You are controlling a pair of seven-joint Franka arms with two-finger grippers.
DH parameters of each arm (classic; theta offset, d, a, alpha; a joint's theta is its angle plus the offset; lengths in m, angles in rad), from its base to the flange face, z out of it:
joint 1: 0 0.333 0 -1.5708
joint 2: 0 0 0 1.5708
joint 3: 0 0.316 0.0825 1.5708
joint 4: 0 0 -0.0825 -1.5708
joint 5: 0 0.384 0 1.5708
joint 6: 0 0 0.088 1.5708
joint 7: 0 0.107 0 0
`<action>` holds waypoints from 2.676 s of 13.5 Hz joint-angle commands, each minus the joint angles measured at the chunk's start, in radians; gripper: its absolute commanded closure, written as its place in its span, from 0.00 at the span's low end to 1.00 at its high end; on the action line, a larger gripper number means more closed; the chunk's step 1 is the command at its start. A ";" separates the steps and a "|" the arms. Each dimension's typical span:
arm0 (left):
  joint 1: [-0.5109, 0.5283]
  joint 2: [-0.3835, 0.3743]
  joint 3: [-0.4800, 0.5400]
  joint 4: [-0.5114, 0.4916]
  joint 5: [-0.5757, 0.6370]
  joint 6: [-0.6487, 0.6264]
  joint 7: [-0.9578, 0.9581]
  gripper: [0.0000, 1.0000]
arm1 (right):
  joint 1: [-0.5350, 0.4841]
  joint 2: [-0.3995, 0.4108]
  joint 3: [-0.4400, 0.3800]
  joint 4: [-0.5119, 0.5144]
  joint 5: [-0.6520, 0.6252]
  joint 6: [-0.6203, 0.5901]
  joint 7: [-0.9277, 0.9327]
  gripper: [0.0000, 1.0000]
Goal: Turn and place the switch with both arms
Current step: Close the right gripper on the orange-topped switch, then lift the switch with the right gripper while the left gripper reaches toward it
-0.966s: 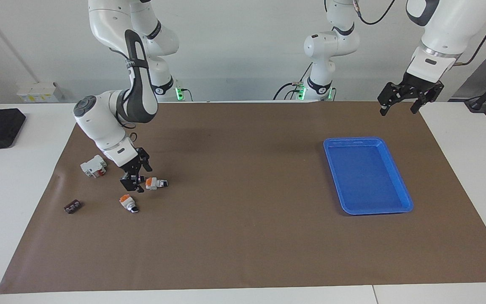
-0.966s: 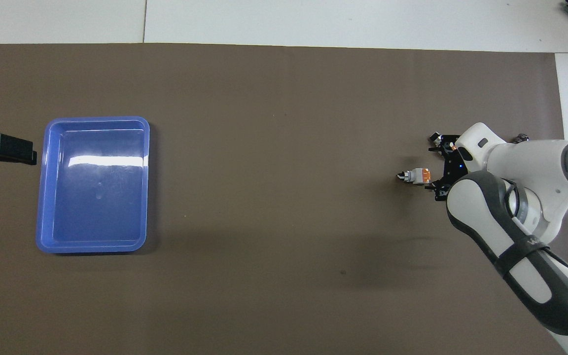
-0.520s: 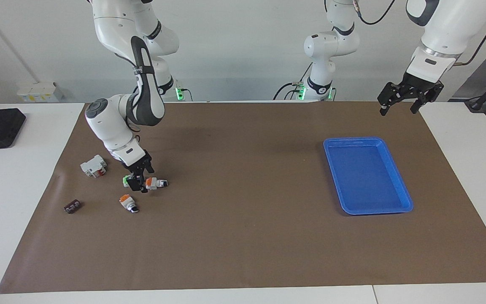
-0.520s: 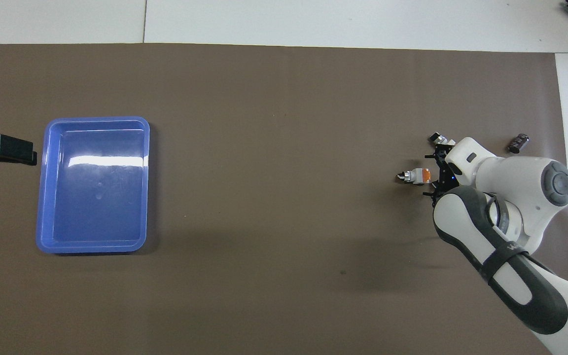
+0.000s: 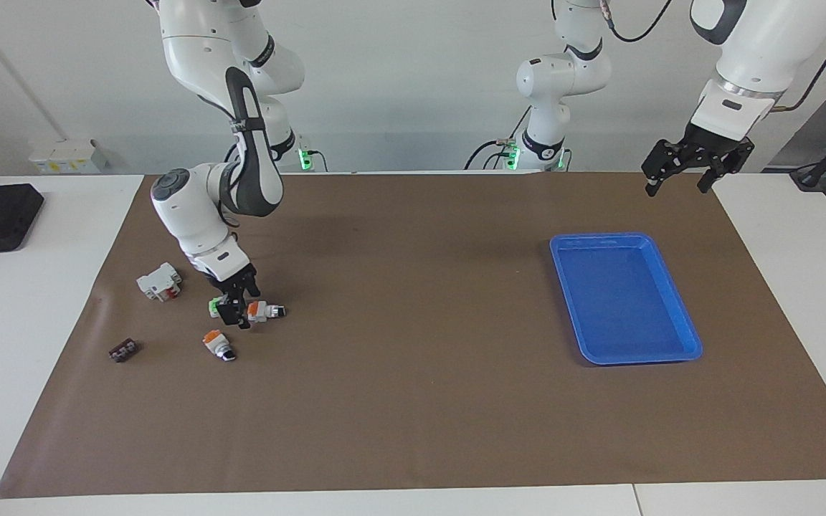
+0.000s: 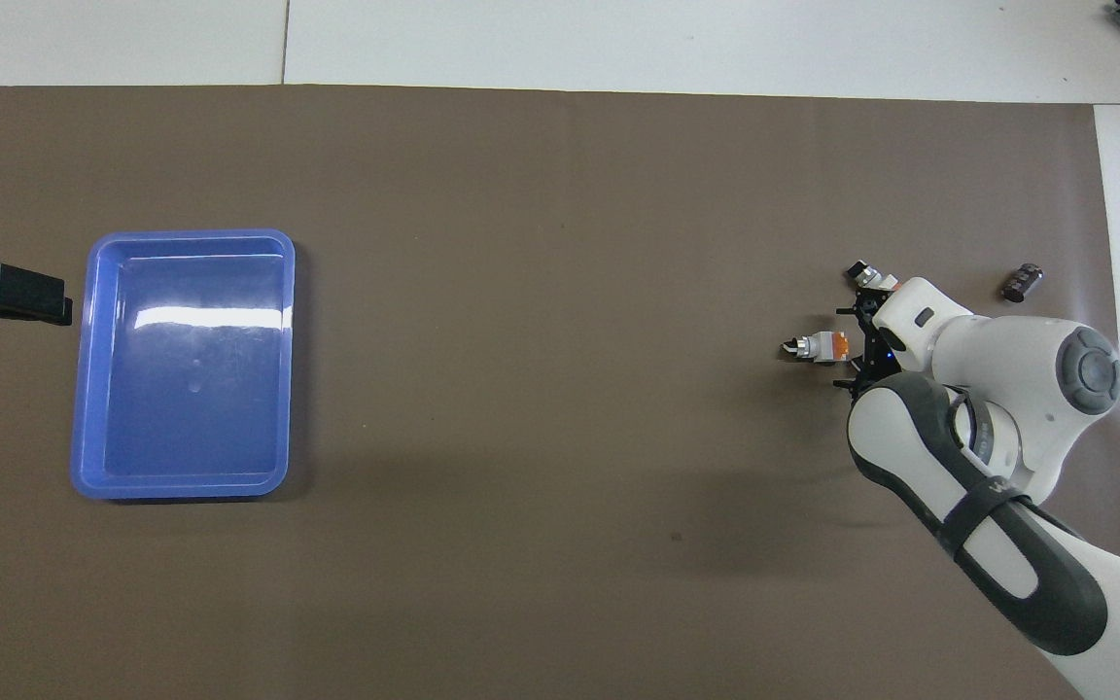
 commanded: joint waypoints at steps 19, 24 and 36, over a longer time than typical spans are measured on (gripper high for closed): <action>0.023 -0.026 -0.005 -0.025 0.003 -0.015 0.001 0.00 | 0.022 -0.034 0.003 0.055 0.000 -0.160 -0.066 1.00; 0.023 -0.027 -0.006 -0.031 -0.061 -0.028 -0.017 0.00 | 0.060 -0.091 0.060 0.232 0.109 -0.449 0.077 1.00; 0.013 -0.043 -0.006 -0.180 -0.785 0.025 -0.328 0.21 | 0.104 -0.232 0.378 0.315 0.280 -0.362 0.426 1.00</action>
